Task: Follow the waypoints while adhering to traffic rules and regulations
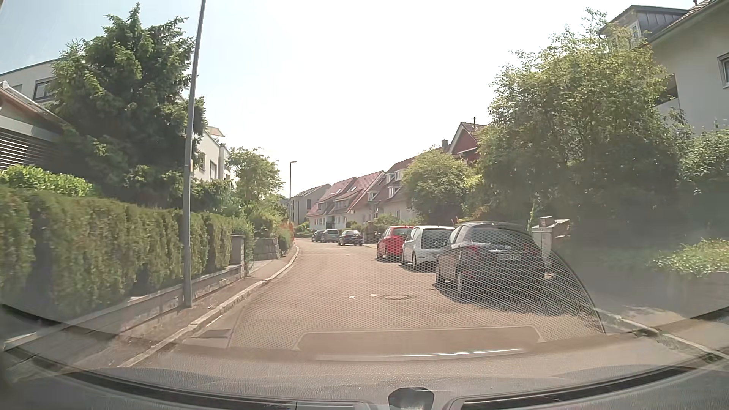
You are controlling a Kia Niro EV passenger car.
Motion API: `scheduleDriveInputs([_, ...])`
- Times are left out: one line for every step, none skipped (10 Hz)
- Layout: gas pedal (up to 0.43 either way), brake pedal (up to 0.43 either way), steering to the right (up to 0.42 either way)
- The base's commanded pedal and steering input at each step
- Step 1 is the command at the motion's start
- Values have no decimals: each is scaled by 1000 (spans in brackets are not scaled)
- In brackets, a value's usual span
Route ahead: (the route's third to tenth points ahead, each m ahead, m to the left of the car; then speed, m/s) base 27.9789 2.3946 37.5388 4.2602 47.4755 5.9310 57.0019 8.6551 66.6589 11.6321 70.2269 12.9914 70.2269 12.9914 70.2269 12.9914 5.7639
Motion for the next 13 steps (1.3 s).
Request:
scheduleDriveInputs([39,0,-18])
scheduleDriveInputs([39,0,-21])
scheduleDriveInputs([39,0,-24])
scheduleDriveInputs([39,0,-25])
scheduleDriveInputs([47,0,-26])
scheduleDriveInputs([47,0,-27])
scheduleDriveInputs([47,0,-32])
scheduleDriveInputs([47,0,-39])
scheduleDriveInputs([47,0,-40])
scheduleDriveInputs([47,0,-40])
scheduleDriveInputs([47,0,-40])
scheduleDriveInputs([47,0,-40])
scheduleDriveInputs([47,0,-41])
